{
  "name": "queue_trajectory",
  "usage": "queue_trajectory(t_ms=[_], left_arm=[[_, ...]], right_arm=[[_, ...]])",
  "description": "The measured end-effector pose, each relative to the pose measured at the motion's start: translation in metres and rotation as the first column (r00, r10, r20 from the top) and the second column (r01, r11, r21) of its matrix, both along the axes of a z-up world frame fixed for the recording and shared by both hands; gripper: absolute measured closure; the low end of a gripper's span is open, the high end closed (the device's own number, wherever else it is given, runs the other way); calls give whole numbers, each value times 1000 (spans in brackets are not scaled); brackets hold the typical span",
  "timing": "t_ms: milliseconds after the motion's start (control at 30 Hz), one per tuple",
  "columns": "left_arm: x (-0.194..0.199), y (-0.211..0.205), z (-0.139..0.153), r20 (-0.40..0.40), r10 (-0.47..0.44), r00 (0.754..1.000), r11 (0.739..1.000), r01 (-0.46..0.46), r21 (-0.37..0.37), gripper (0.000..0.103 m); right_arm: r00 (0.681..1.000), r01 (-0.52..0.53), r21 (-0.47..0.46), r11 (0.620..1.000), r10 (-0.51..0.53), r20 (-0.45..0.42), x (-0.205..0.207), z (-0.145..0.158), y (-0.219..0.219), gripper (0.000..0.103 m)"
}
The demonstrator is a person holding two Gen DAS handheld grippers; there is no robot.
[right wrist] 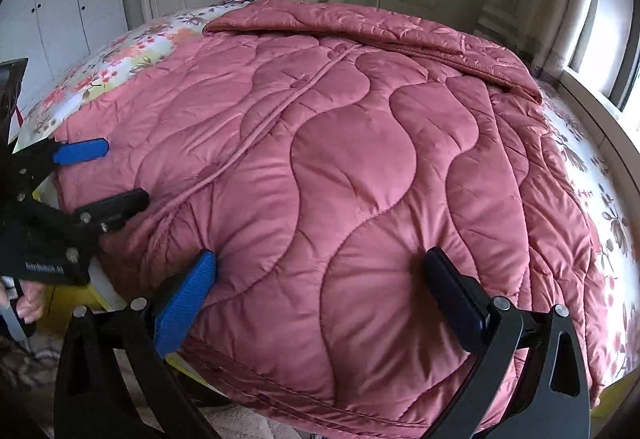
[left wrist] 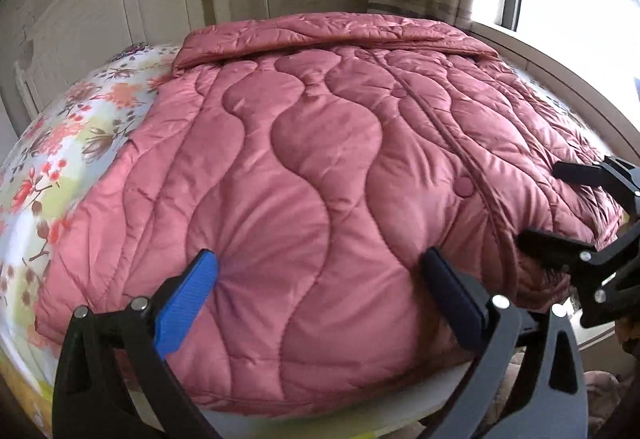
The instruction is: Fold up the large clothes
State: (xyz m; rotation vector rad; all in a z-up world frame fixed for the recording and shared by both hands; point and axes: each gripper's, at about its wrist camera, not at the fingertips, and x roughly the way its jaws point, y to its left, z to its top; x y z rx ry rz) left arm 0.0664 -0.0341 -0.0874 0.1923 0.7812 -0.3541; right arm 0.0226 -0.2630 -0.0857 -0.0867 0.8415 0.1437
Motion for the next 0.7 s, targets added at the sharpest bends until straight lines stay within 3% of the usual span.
queue_trajectory(t_ms=[700], left_arm=[[-5,12,0,3,22,1000,1000,-22,4,2]], right_arm=[[999,41,-42,998,-41,-8,-6,2,3,5]])
